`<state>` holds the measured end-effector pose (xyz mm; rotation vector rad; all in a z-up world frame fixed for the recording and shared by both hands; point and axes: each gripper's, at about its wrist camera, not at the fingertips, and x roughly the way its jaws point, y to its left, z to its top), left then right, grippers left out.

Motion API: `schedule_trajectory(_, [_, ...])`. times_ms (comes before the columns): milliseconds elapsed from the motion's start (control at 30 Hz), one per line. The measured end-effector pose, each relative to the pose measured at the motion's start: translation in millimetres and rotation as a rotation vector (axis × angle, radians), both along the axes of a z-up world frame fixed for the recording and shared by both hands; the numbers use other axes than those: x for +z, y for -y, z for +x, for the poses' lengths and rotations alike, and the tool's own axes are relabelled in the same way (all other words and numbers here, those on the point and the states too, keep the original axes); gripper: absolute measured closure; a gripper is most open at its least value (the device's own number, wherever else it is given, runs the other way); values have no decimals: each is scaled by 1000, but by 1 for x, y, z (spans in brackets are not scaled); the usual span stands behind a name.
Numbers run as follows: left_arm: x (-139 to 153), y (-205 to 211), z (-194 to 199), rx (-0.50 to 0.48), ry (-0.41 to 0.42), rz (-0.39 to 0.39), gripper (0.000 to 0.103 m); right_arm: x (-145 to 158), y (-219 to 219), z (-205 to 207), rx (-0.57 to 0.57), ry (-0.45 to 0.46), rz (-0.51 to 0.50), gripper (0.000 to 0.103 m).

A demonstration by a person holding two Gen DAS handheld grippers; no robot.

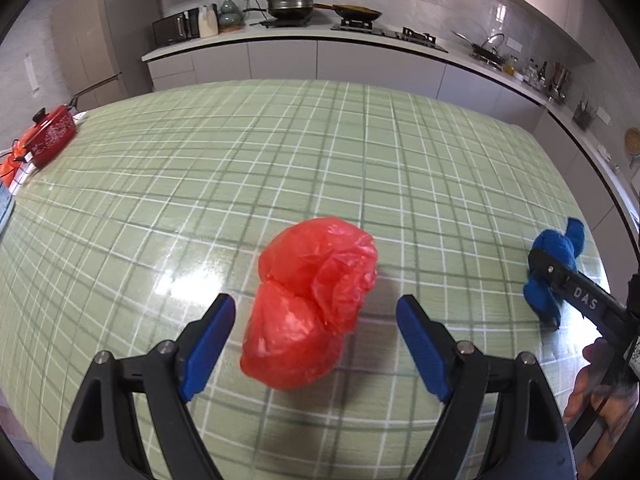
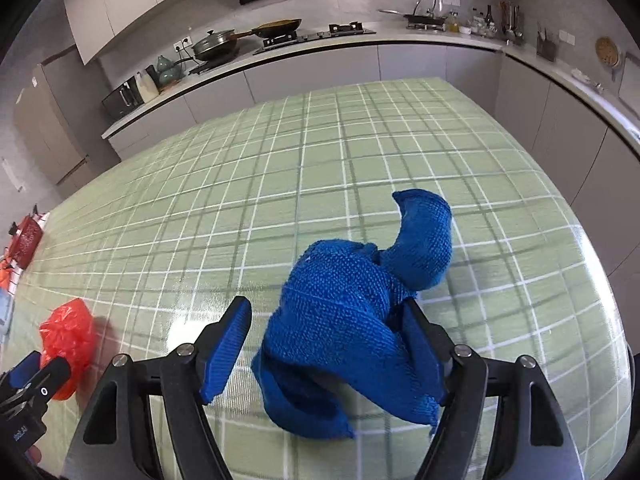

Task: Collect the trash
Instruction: 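Grasp the red plastic bag with left tool while right tool grasps the blue cloth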

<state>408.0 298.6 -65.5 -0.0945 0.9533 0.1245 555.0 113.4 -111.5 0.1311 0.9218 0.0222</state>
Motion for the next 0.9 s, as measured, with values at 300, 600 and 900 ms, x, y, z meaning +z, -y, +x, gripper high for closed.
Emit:
schedule_trajectory(300, [-2, -3, 2, -29, -17, -4, 19, -2, -14, -4, 26, -12, -38, 50])
schedule_trajectory(600, [0, -1, 0, -41, -20, 10, 19, -2, -16, -6, 23, -20, -32, 50])
schedule_trajectory(900, [-10, -5, 0, -33, -52, 9, 19, -1, -23, -11, 55, -18, -48, 65])
